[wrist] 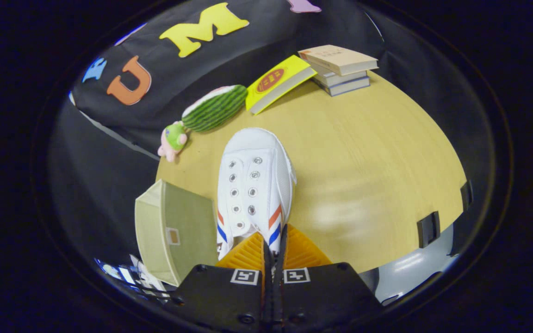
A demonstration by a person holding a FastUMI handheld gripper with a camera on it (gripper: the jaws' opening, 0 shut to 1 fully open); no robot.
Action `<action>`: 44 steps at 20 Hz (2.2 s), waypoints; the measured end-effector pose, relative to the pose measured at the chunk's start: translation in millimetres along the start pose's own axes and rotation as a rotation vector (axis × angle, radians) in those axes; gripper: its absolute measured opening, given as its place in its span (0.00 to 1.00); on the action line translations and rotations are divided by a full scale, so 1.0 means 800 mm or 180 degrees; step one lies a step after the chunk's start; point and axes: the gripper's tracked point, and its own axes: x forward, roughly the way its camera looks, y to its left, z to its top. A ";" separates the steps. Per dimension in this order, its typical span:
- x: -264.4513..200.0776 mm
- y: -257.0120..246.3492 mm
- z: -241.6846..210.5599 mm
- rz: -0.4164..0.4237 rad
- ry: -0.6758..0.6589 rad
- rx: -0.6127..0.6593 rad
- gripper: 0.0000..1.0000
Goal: Open the storage box then place both shoes into the box .Put the left shoe in first, then the right shoe, with the right side of both shoes facing outward in a uniform manner.
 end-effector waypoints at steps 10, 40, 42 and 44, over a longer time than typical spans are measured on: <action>-0.048 0.174 -0.016 0.0181 -0.0085 -0.0448 0.06; 0.071 0.279 -0.117 0.0281 0.0373 -0.0513 0.40; 0.062 0.285 -0.117 0.0325 0.0307 -0.0586 0.59; 0.054 0.285 -0.110 0.0325 0.0177 -0.0691 0.62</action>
